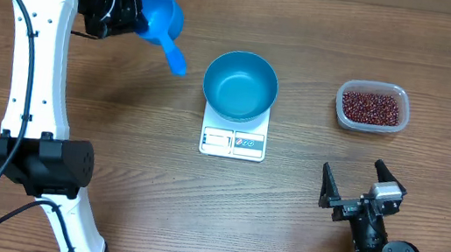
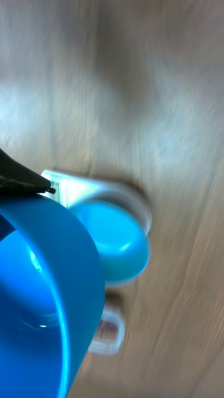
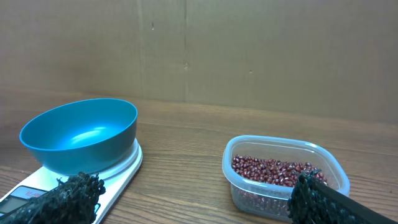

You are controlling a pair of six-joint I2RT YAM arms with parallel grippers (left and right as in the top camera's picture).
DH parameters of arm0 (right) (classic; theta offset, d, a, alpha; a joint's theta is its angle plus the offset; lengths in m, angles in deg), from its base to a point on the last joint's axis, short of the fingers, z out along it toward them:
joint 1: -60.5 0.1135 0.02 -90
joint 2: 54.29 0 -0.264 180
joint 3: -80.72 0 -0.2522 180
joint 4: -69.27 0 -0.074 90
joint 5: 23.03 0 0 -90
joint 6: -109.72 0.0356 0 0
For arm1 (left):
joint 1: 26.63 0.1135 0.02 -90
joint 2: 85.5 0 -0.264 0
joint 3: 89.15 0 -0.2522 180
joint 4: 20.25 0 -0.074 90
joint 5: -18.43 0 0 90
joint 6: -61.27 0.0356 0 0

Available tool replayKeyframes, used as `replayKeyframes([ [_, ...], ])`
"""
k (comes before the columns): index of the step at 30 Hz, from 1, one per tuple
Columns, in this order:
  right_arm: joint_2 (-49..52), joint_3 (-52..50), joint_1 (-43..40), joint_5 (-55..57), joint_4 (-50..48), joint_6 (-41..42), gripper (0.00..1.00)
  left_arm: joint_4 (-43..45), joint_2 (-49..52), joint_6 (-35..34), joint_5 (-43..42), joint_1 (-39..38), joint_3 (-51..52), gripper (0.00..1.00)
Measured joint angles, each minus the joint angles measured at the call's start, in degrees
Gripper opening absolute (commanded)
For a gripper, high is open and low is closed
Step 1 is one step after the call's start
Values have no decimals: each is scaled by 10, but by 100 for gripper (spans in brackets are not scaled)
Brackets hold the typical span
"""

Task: Scoop item into bowl and weigh 150g on scale
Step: 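Lift the blue scoop with the left gripper over the teal bowl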

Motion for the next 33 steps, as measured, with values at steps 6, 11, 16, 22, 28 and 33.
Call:
replayKeyframes([
  [6,0,0,0,0,0,0,100,-36,0,-36,-67,0,0,4],
  [11,0,0,0,0,0,0,100,-47,0,-51,-81,0,0,4],
  [16,0,0,0,0,0,0,100,-62,0,-99,-43,-4,0,4],
  [22,0,0,0,0,0,0,100,-63,0,-160,67,-58,0,4],
  [28,0,0,0,0,0,0,100,-63,0,-238,214,-174,0,4],
  [33,0,0,0,0,0,0,100,-63,0,-297,281,-254,0,4],
])
